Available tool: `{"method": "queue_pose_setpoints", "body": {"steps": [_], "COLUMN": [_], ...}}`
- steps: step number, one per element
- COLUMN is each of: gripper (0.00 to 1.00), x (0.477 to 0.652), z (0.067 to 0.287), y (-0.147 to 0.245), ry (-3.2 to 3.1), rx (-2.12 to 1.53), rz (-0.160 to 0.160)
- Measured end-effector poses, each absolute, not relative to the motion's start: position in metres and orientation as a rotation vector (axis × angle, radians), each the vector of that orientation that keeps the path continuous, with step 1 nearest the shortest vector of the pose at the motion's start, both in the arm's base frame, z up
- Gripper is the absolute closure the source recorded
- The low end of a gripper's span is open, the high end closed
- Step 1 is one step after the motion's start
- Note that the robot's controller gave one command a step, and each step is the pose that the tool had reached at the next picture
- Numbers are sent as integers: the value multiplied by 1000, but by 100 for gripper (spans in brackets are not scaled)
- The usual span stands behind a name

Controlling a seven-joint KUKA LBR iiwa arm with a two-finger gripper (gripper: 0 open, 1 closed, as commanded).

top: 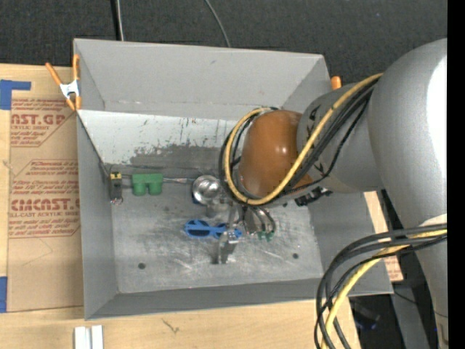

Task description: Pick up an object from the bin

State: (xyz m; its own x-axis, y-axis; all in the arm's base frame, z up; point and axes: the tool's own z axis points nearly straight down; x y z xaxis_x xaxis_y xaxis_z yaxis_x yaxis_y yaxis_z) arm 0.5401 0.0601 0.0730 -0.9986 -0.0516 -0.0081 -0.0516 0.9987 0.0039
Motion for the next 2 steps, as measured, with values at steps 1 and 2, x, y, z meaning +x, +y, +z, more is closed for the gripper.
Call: {"method": "queue_pose_setpoints", "body": {"steps": [1, 2], "gripper": [100, 100], "x": [541, 536], "z": [75, 206], "y": [60, 40], "ry": [3135, 3131], "rx": [-80, -110], "rz": [7, 0]}}
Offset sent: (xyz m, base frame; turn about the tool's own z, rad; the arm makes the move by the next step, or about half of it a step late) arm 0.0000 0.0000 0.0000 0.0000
